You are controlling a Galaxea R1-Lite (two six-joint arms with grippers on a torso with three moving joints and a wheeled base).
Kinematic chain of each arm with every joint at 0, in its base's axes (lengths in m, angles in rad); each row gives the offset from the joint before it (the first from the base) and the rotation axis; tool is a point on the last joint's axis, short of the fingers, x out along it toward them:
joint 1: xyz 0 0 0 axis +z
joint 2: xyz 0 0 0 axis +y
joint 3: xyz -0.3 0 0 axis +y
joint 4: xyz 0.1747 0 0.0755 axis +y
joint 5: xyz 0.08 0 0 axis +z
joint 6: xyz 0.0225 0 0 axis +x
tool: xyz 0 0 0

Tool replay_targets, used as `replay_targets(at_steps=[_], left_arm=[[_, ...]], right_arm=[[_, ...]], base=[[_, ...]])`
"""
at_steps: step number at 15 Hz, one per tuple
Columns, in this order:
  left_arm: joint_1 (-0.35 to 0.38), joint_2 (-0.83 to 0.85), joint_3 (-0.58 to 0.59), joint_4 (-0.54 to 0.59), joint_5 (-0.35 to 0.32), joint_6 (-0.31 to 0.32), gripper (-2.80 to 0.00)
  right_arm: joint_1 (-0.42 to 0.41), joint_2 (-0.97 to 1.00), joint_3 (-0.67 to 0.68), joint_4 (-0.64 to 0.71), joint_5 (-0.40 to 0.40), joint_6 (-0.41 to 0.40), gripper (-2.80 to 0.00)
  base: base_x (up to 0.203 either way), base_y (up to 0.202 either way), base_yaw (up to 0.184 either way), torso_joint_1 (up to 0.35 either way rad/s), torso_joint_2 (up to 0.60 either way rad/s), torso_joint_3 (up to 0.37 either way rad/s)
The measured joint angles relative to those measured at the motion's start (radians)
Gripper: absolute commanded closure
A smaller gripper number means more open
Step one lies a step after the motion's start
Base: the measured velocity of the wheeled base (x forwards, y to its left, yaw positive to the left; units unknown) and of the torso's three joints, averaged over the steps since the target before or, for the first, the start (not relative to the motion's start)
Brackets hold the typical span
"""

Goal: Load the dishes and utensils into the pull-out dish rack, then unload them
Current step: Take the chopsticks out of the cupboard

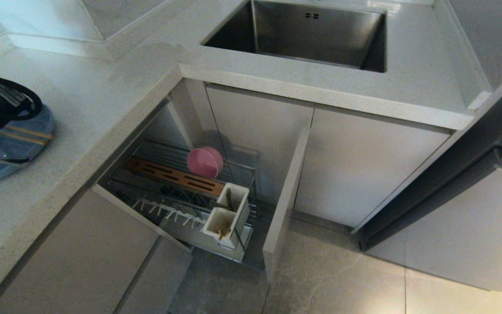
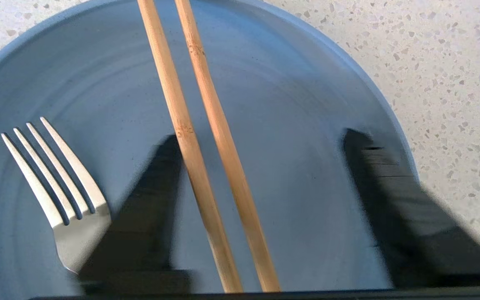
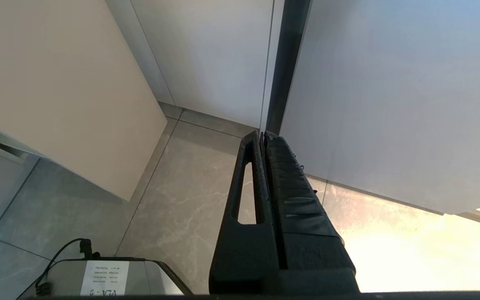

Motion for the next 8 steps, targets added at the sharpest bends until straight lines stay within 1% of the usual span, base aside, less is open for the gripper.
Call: replay_targets(at_steps=[8], left_arm=[[0.000, -0.008, 0.001, 0.003, 0.001, 0.000, 0.00]], right_arm=[[0.000, 0.000, 0.000, 0.000, 0.000, 0.000, 0.00]], base=[[0.000, 0.000, 0.000, 0.000, 0.00, 0.000]])
